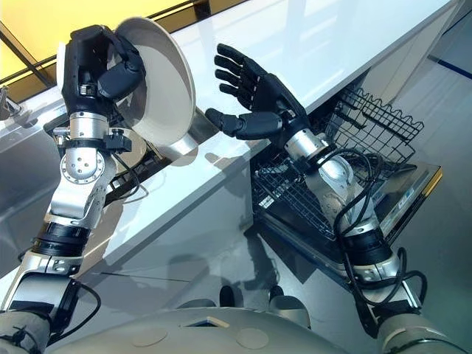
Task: Pick up plates and place into dishwasher.
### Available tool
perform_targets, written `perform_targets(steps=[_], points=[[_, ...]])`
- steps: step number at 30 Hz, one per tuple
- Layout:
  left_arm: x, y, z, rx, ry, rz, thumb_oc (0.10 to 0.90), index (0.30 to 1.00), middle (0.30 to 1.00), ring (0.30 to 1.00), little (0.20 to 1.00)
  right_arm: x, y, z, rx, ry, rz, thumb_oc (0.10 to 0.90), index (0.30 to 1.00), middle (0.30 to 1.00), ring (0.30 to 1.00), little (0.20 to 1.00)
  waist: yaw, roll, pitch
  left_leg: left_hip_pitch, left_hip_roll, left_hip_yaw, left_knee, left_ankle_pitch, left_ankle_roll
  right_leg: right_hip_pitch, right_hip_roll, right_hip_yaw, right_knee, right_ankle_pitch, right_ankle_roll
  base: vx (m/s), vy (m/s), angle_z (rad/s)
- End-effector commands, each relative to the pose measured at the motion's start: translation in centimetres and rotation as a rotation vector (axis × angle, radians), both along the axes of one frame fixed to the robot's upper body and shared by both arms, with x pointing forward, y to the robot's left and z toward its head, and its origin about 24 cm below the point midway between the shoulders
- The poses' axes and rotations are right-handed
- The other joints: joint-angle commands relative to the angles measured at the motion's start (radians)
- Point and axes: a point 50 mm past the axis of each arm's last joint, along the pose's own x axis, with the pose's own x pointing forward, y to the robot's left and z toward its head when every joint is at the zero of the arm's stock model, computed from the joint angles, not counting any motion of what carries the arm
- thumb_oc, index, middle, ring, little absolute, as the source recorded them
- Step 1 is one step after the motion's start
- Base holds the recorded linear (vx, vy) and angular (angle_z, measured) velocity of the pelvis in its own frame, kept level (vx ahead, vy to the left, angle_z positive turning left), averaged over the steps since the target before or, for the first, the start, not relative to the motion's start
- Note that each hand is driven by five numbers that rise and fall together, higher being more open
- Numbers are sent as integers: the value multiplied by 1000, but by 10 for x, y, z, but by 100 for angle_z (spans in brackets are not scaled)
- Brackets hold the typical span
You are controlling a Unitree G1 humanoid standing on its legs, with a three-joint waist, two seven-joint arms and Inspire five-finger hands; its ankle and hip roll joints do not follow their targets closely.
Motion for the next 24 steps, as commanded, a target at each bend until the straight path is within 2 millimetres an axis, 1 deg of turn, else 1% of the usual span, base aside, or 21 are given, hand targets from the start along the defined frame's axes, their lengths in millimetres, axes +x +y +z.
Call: perform_targets(steps=[1, 4, 6, 7, 8, 9, 14, 16, 19, 24], points=[[5, -16, 65, 43, -337, 27, 100, 300, 300, 300, 200, -5, 23, 58, 173, -207, 126, 800, 900, 900, 900, 900, 9, 24, -112, 24, -6, -4, 14, -96, -23, -19, 44, -55, 103, -123, 10, 37, -6, 3], [8, -13, 63, 51, -329, 81, 100, 300, 300, 300, 200, -4, 29, 56, 209, -157, 146, 800, 900, 900, 900, 900, 10, 23, -115, 23, -6, -3, 14, -94, -24, -18, 43, -56, 98, -119, 10, 20, -2, 3], [10, -12, 63, 69, -333, 128, 100, 300, 300, 300, 200, -3, 33, 52, 253, -95, 167, 800, 900, 900, 900, 900, 10, 23, -115, 22, -6, -4, 13, -93, -24, -18, 43, -57, 96, -117, 10, 30, 2, 1], [11, -12, 62, 74, -335, 144, 100, 300, 300, 300, 200, -3, 34, 51, 268, -72, 173, 800, 900, 900, 900, 900, 10, 23, -117, 28, -6, -6, 11, -100, -24, -12, 43, -57, 94, -125, 12, 0, 0, 0], [11, -11, 62, 78, -339, 167, 100, 300, 300, 300, 200, -3, 37, 50, 290, -45, 181, 800, 900, 900, 900, 900, 11, 23, -115, 22, -6, -4, 15, -93, -24, -17, 43, -58, 96, -116, 10, 58, 4, 2], [12, -10, 62, 78, -340, 186, 100, 300, 300, 300, 200, -2, 38, 48, 304, -27, 186, 800, 900, 900, 900, 900, 11, 23, -117, 28, -7, -7, 12, -99, -23, -12, 43, -57, 95, -124, 12, 0, 0, 0], [13, -7, 60, 83, -354, 258, 100, 300, 300, 300, 200, -4, 43, 46, 345, -8, 185, 800, 900, 900, 900, 900, 11, 23, -115, 21, -9, -11, 16, -90, -21, -17, 42, -53, 98, -117, 9, 11, 0, 0], [14, -7, 58, 80, -353, 261, 100, 300, 300, 300, 200, -4, 44, 46, 355, -12, 177, 800, 900, 900, 900, 900, 11, 23, -117, 27, -10, -15, 13, -97, -21, -13, 42, -51, 98, -125, 10, 49, -3, -1], [14, -13, 54, 75, -355, 245, 100, 300, 300, 300, 200, -5, 42, 50, 357, -80, 110, 800, 900, 900, 900, 900, 12, 24, -115, 25, -12, -19, 14, -96, -19, -15, 42, -49, 100, -125, 10, 0, 0, 0], [12, -31, 43, 51, -355, 179, 100, 300, 300, 300, 200, -6, 46, 53, 406, -93, 65, 800, 900, 900, 900, 900, 13, 27, -107, 27, -15, -27, 19, -100, -17, -13, 43, -45, 103, -127, 8, 0, 0, 0]])
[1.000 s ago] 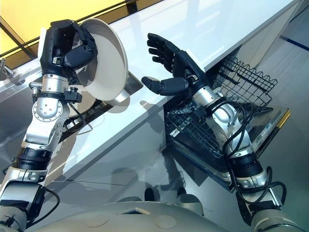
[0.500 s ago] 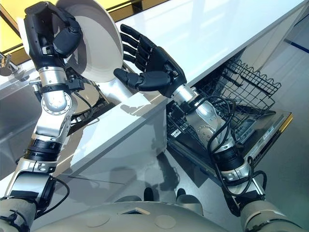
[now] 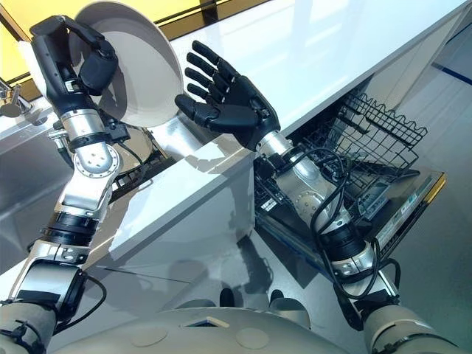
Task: Pick up plates and place into dishwasher.
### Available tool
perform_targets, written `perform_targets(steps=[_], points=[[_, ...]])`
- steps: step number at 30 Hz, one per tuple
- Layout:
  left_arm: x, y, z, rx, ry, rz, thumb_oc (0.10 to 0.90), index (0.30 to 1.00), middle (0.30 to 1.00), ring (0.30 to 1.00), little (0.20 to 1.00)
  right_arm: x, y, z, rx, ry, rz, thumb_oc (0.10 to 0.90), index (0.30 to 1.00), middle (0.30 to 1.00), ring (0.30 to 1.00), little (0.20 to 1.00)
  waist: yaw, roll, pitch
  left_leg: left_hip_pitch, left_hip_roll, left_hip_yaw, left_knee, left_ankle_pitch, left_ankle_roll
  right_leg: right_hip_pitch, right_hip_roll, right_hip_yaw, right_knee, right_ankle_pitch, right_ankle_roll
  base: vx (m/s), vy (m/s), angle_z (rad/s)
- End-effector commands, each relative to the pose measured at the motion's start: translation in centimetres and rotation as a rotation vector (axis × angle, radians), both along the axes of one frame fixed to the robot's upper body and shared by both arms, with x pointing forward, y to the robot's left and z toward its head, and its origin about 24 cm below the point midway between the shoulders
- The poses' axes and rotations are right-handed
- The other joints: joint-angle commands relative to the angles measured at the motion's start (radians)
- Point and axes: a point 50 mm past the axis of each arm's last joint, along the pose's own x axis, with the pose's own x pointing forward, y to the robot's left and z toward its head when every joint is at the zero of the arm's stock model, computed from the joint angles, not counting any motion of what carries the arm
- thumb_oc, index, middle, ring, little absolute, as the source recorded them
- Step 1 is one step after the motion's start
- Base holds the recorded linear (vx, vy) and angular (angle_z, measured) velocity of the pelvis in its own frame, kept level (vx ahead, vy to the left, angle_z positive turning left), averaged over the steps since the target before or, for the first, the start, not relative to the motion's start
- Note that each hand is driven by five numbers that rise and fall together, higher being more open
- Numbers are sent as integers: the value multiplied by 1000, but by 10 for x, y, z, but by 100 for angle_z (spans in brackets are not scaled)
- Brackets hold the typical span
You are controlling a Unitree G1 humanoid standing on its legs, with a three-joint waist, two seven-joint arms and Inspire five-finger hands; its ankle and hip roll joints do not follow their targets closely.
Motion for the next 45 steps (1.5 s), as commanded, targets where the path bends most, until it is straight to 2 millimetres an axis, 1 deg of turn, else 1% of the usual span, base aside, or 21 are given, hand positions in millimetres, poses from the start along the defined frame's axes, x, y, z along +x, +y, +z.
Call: perform_targets(steps=[1, 9, 12, 15, 16, 17, 18, 19, 23, 28, 29, 30, 31, 32, 34, 37, 39, 41, 42, 45], points=[[6, -35, 54, 99, -283, -115, 100, 300, 300, 300, 200, -6, 14, 60, 205, -259, -14, 800, 900, 900, 900, 900, 5, 27, -106, 7, -14, -24, 20, -103, -16, -33, 43, -43, 105, -128, 8, 0, 0, 0], [-2, -73, 43, 99, -262, -285, 100, 300, 300, 300, 200, -8, 24, 56, 195, -239, -29, 800, 900, 900, 900, 900, 8, 25, -95, 10, -16, -34, 24, -105, -12, -36, 47, -44, 123, -136, 6, 8, -3, 0], [-5, -81, 41, 92, -257, -333, 100, 300, 300, 300, 200, -9, 25, 54, 188, -229, -35, 800, 900, 900, 900, 900, 9, 22, -93, 9, -17, -36, 28, -107, -10, -37, 47, -46, 128, -139, 6, 0, 0, 0], [-9, -88, 39, 91, -266, -372, 100, 300, 300, 300, 200, -8, 27, 47, 164, -187, -39, 800, 900, 900, 900, 900, 8, 20, -88, 8, -17, -39, 30, -108, -8, -38, 49, -45, 132, -141, 4, 0, 0, 0], [-11, -91, 39, 92, -276, -393, 100, 300, 300, 300, 200, -6, 26, 43, 153, -171, -61, 597, 726, 726, 726, 697, 8, 20, -87, 9, -17, -41, 29, -107, -8, -38, 51, -44, 133, -142, 2, 0, 0, 0], [-12, -92, 39, 92, -278, -397, 100, 300, 300, 300, 200, -6, 25, 42, 154, -166, -65, 597, 726, 726, 726, 697, 8, 20, -86, 9, -17, -42, 29, -107, -8, -38, 51, -44, 133, -142, 2, 26, 6, 3], [-13, -94, 39, 92, -280, -409, 100, 300, 300, 300, 200, -5, 24, 40, 161, -156, -75, 224, 406, 406, 406, 324, 8, 20, -85, 10, -17, -43, 28, -107, -8, -37, 52, -44, 133, -142, 2, 0, 0, 0], [-15, -96, 39, 91, -280, -422, 100, 300, 300, 300, 200, -4, 23, 39, 169, -154, -85, 100, 300, 300, 300, 200, 8, 20, -84, 11, -16, -45, 27, -106, -8, -37, 53, -44, 133, -142, 2, 29, 3, 4], [-21, -102, 38, 91, -275, -465, 100, 300, 300, 300, 200, -4, 17, 38, 201, -152, -131, 100, 300, 300, 300, 200, 11, 18, -79, 9, -17, -52, 31, -107, -8, -35, 54, -45, 132, -142, 2, 13, -3, 5], [-22, -103, 33, 69, -233, -511, 100, 300, 300, 300, 200, -7, 11, 39, 211, -181, -166, 100, 300, 300, 300, 200, 14, 19, -75, 10, -17, -56, 25, -105, -8, -33, 54, -49, 128, -141, 2, 0, 0, 0], [-21, -103, 29, 38, -199, -563, 256, 434, 434, 434, 356, -7, 9, 40, 206, -195, -177, 100, 300, 300, 300, 200, 16, 20, -74, 10, -17, -57, 24, -103, -8, -33, 54, -51, 127, -140, 2, 0, 0, 0], [-21, -105, 27, 10, -176, -619, 385, 545, 545, 545, 485, -7, 8, 40, 206, -202, -184, 100, 300, 300, 300, 200, 18, 20, -73, 10, -17, -59, 24, -103, -9, -32, 54, -53, 126, -139, 2, 0, 0, 0], [-21, -105, 25, -17, -154, -668, 479, 625, 625, 625, 579, -7, 7, 41, 205, -208, -190, 100, 300, 300, 300, 200, 19, 21, -72, 10, -17, -59, 25, -102, -9, -31, 54, -53, 125, -139, 3, 4, -15, 4], [-20, -108, 20, -80, -112, -757, 800, 900, 900, 900, 900, -7, 4, 41, 201, -221, -205, 100, 300, 300, 300, 200, 21, 21, -71, 9, -17, -62, 24, -101, -9, -31, 54, -55, 124, -138, 3, 3, -17, 5], [-21, -112, 13, -168, -53, -889, 800, 900, 900, 900, 900, -7, -1, 42, 200, -233, -232, 100, 300, 300, 300, 200, 24, 22, -70, 8, -17, -63, 25, -101, -10, -30, 53, -57, 122, -137, 4, 1, -10, 2], [-21, -112, 5, -254, 1, -994, 800, 900, 900, 900, 900, -4, -15, 46, 203, -261, -299, 100, 300, 300, 300, 200, 26, 26, -68, 9, -15, -66, 23, -99, -11, -29, 52, -62, 120, -135, 4, 0, 0, 0], [-20, -109, 2, -274, 15, -1017, 800, 900, 900, 900, 900, -1, -24, 49, 204, -277, -342, 100, 300, 300, 300, 200, 28, 27, -69, 10, -15, -68, 22, -99, -12, -27, 51, -66, 119, -135, 5, 7, -8, 2], [-18, -105, 0, -298, 50, -1068, 800, 900, 900, 900, 900, 1, -37, 57, 210, -309, -415, 100, 300, 300, 300, 200, 31, 27, -69, 10, -15, -71, 23, -99, -14, -25, 49, -72, 117, -134, 5, 12, -13, 2], [-18, -103, 0, -292, 51, -1056, 800, 900, 900, 900, 900, 2, -41, 60, 210, -323, -447, 100, 300, 300, 300, 200, 33, 27, -70, 10, -15, -73, 22, -99, -14, -25, 49, -73, 116, -133, 5, 27, -27, 9], [-12, -86, 0, -269, 89, -1021, 800, 900, 900, 900, 900, 9, -64, 71, 227, -349, -580, 100, 300, 300, 300, 200, 42, 27, -74, 13, -16, -79, 20, -100, -16, -18, 48, -81, 108, -133, 5, 40, -32, 10]])
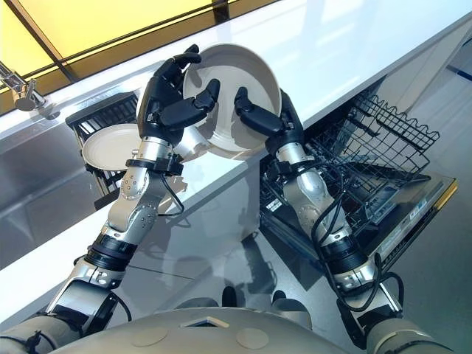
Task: Pick up plates and place into dishwasher.
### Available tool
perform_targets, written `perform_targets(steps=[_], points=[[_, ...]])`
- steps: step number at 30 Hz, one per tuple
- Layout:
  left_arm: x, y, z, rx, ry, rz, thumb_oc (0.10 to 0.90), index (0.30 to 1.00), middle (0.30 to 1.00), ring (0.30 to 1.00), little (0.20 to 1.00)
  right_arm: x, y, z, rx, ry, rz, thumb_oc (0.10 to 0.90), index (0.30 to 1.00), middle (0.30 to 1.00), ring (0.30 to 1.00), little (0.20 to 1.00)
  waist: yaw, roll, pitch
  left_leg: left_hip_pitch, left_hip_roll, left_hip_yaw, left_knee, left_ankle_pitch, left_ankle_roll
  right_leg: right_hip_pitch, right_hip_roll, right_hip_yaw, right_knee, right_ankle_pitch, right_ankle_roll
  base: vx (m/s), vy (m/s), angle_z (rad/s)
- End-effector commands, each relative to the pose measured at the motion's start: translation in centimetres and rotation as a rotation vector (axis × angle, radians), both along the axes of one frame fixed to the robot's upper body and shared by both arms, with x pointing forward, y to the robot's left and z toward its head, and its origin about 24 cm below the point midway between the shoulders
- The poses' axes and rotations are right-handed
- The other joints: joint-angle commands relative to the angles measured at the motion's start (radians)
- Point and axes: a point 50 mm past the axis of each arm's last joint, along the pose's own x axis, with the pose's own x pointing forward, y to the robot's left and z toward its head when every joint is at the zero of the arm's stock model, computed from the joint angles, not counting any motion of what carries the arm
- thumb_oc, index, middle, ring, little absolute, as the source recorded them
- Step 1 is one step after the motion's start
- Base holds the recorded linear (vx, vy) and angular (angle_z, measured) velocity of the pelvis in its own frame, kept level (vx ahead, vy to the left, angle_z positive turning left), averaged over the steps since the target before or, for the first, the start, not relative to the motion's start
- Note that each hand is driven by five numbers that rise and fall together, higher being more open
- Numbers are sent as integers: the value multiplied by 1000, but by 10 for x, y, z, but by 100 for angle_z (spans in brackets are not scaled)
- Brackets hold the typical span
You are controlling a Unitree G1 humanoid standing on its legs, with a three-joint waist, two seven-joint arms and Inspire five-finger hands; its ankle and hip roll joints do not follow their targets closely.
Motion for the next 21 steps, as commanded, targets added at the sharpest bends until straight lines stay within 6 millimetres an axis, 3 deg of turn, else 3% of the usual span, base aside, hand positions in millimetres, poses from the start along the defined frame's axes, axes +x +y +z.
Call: perform_targets(steps=[1, 6, 10, 14, 17, 21], points=[[5, 6, 42, 20, -165, -52, 800, 900, 900, 900, 900, 4, -23, 104, 184, -474, -170, 100, 300, 300, 300, 200, 17, 14, -84, 17, -14, -39, 19, -107, -15, -28, 49, -48, 107, -131, 3, 16, -37, 6], [23, 55, 52, 96, -114, 117, 800, 900, 900, 900, 900, 18, -77, 133, -2, -556, -515, 100, 300, 300, 300, 200, 33, 17, -89, 11, -16, -47, 17, -96, -24, -25, 49, -62, 102, -125, 1, 39, -35, 6], [25, 98, 62, 161, -112, 276, 800, 900, 900, 900, 900, 17, -134, 144, -345, -594, -862, 100, 300, 300, 300, 200, 44, 17, -87, 12, -19, -58, 21, -96, -27, -19, 44, -70, 111, -134, 1, 72, -49, 11], [16, 131, 64, 205, -116, 383, 800, 900, 900, 900, 900, 12, -186, 133, -695, -475, -1064, 100, 300, 300, 300, 200, 46, 19, -80, 17, -20, -70, 18, -92, -29, -18, 43, -70, 122, -141, 2, 92, -47, 14], [-2, 156, 57, 222, -107, 448, 800, 900, 900, 900, 900, -8, -233, 107, -894, -319, -1160, 100, 300, 300, 300, 200, 39, 28, -66, 18, -14, -82, 14, -84, -34, -24, 43, -64, 146, -151, 2, 137, -67, 16], [-17, 172, 47, 217, -103, 522, 800, 900, 900, 900, 900, -26, -258, 94, -981, -245, -1230, 100, 300, 300, 300, 200, 33, 48, -33, 4, -4, -97, 32, -76, -44, -54, 36, -66, 208, -172, -6, 67, -48, 13]])
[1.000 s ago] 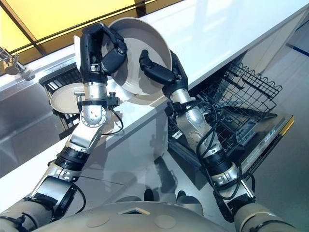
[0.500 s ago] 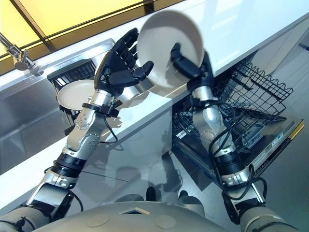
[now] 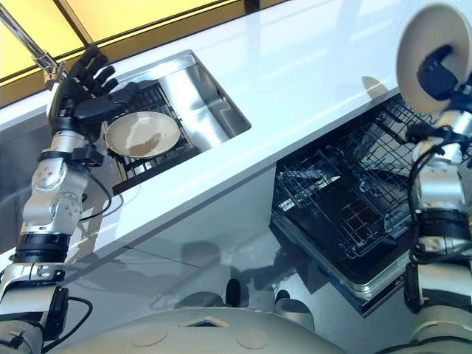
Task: Pick up plates and place into dishwasher.
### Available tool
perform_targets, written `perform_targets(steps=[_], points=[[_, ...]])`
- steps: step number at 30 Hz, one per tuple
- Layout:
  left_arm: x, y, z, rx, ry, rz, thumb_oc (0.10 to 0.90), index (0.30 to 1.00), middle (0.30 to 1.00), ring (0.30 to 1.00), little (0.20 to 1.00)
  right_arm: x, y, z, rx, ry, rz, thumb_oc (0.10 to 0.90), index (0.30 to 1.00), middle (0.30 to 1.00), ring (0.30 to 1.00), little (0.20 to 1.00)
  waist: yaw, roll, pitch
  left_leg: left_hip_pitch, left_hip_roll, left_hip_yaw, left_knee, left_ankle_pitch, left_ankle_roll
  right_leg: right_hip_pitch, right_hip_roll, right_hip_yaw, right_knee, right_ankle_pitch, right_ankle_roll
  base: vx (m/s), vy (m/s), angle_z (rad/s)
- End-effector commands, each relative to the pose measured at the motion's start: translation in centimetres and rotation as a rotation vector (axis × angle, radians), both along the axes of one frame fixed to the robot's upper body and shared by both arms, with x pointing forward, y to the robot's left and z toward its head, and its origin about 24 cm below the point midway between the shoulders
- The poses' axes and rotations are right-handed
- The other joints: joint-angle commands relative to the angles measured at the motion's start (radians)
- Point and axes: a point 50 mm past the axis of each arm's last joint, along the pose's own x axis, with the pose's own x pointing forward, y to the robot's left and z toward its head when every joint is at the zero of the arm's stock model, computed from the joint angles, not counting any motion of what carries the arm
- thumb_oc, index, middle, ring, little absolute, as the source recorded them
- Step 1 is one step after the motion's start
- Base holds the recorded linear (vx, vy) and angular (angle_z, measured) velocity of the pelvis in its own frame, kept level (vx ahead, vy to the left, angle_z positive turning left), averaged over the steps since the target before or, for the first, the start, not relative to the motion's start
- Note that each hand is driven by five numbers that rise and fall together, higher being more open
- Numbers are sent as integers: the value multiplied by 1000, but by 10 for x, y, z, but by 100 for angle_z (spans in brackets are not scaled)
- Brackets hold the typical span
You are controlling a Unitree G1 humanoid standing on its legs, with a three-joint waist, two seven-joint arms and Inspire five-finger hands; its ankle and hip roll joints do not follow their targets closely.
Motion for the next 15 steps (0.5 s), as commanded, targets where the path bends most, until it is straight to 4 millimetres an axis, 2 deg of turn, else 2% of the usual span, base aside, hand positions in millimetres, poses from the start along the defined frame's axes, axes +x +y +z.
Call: perform_targets(steps=[1, 4, 8, 15], points=[[-12, 11, 49, 107, -260, 36, 800, 900, 900, 900, 900, -17, -19, 65, -241, -145, -40, 100, 300, 300, 300, 200, -1, 41, -54, 0, 5, -22, 42, -88, -45, -96, 39, -3, 229, -162, -11, -12, -6, 6], [-19, 19, 44, 93, -267, 81, 800, 900, 900, 900, 900, -26, -32, 68, -268, -136, -63, 100, 300, 300, 300, 200, -6, 72, -19, -33, 8, -31, 70, -81, -60, -132, 30, -6, 279, -185, -23, 5, 12, 11], [-28, 29, 38, 95, -257, 128, 800, 900, 900, 900, 900, -34, -42, 63, -273, -85, -60, 100, 300, 300, 300, 200, -2, 98, 12, -69, 11, -42, 106, -82, -82, -151, 20, -19, 326, -226, -42, 44, -14, 9], [-39, 46, 29, 58, -226, 191, 800, 900, 900, 900, 900, -34, -49, 42, -329, 113, -30, 100, 300, 300, 300, 200, 13, 121, 30, -114, 19, -45, 136, -74, -105, -176, 6, -57, 373, -265, -69, 42, -31, 12]])
